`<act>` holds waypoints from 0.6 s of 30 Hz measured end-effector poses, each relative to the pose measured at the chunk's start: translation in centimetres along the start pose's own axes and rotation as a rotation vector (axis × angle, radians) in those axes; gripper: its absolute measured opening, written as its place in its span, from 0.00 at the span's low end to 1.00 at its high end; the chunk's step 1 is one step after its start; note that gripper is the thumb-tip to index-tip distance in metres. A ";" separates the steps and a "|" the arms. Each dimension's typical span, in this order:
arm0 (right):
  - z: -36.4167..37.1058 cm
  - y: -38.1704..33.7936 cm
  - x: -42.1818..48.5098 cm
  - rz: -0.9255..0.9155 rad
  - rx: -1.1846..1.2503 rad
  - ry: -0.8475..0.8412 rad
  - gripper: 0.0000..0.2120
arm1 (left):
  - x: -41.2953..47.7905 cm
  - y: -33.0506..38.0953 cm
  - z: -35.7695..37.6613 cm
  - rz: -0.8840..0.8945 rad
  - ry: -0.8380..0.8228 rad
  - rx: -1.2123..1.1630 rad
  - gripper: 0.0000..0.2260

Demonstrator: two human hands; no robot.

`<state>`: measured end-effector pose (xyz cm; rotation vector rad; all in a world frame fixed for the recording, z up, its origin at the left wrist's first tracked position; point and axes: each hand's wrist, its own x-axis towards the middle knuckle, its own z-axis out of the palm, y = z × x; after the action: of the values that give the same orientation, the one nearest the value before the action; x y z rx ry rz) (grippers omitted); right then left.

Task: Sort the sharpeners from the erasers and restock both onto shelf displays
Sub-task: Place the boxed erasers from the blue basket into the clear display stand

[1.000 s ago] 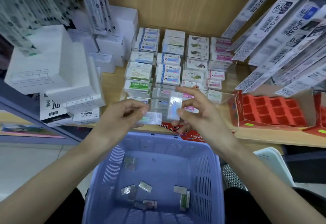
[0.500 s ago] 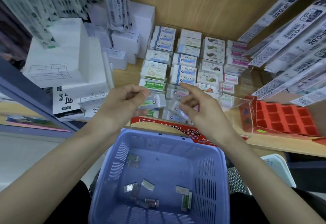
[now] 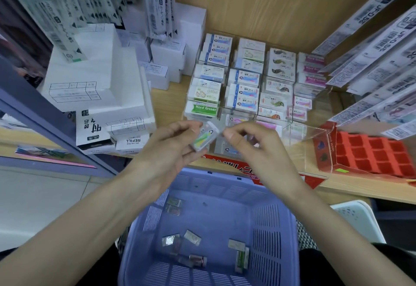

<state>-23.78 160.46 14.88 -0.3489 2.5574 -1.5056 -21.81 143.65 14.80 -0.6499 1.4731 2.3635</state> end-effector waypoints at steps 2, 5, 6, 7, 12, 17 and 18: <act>0.6 -0.4 -0.3 0.033 0.132 0.034 0.08 | -0.1 -0.6 0.6 0.004 -0.019 0.022 0.08; 0.9 -0.1 -0.3 0.048 0.217 0.083 0.07 | -0.3 -0.9 1.3 0.003 -0.067 0.155 0.07; 0.8 -0.1 -0.3 0.051 0.221 0.081 0.06 | -0.4 -1.0 1.4 -0.011 -0.079 0.186 0.07; 0.7 0.0 -0.3 0.050 0.217 0.068 0.05 | -0.4 -1.0 1.6 -0.029 -0.084 0.204 0.07; -0.1 0.4 -0.5 -0.169 -0.136 0.057 0.13 | 0.0 -0.9 2.1 -0.062 -0.077 0.110 0.03; -1.2 1.4 0.3 -0.250 -0.269 0.041 0.16 | -0.1 -0.9 1.5 -0.014 -0.089 0.217 0.09; -1.6 1.7 0.7 -0.203 -0.281 0.074 0.16 | -0.2 -1.0 1.2 0.045 -0.044 0.332 0.08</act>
<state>-25.06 162.35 14.18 -0.6152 2.8732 -1.2350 -21.49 145.13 14.58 -0.4817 1.8200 2.0772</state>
